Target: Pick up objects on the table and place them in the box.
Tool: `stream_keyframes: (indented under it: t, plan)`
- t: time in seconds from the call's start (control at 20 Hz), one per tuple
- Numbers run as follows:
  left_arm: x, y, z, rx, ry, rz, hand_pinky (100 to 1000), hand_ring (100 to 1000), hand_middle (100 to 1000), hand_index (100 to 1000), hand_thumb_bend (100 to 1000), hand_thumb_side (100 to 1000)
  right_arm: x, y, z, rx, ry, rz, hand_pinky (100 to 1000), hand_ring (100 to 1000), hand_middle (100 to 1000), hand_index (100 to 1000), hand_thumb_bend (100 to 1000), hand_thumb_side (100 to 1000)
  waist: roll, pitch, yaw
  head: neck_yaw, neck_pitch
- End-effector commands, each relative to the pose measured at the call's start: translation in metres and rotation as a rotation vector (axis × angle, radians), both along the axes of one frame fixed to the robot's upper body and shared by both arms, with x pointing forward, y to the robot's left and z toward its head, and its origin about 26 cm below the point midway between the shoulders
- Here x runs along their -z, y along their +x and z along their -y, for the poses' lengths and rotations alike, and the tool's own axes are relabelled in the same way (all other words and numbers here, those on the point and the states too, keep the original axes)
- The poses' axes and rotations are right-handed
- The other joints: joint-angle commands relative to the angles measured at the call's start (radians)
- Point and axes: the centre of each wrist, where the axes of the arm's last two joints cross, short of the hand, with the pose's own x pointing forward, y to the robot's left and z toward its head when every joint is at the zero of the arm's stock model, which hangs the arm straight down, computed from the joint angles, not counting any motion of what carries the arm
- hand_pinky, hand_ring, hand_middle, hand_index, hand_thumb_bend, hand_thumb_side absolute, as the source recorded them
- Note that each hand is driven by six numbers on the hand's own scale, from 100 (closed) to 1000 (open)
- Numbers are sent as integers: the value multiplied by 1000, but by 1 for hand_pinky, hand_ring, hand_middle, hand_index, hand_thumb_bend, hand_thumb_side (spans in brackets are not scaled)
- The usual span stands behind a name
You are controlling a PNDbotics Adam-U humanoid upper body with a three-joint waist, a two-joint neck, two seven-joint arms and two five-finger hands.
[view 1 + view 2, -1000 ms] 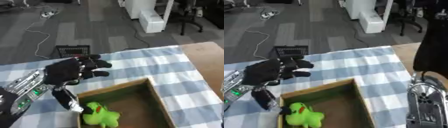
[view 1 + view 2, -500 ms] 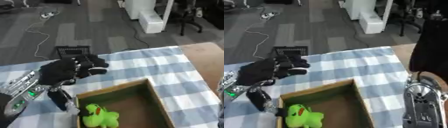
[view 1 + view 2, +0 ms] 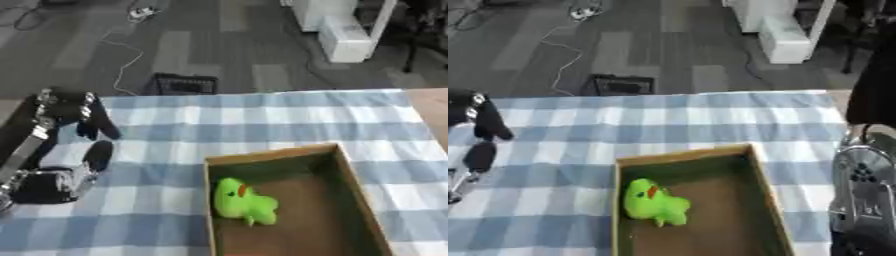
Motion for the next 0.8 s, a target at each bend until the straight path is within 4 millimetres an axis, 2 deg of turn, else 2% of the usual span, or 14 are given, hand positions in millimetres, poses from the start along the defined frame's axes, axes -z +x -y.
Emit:
stream_keyframes:
  t: [0.05,0.15,0.3,0.4,0.6,0.8]
  plan:
    - [-5,-4,7,82,-188,2,100,122,221,491,100,821,9,-1,19,91,-71,20,558,470,473,674,100,691,-17,-43,31,-8,62]
    - [-6,-2,10,117,-296,15,100,115,217,501,100,825,20,0,30,140,-107,7,558,471,473,673,100,670,-38,-63,59,-23,99]
    - [-8,1,17,181,-438,37,100,120,224,509,100,829,37,-1,45,207,-158,-10,558,473,476,672,100,692,-67,-92,106,-40,180]
    - [-11,2,19,212,-449,51,100,150,249,514,100,836,45,-1,51,234,-180,-19,558,473,476,672,100,697,-80,-107,129,-54,209]
    - [-14,3,22,221,-448,18,110,162,275,534,100,849,54,-2,58,265,-215,-21,559,475,478,672,100,696,-91,-117,159,-70,217]
    - [-9,5,30,251,-399,-27,114,172,290,533,100,847,55,-3,57,260,-225,-17,559,475,478,673,100,696,-93,-115,160,-76,233]
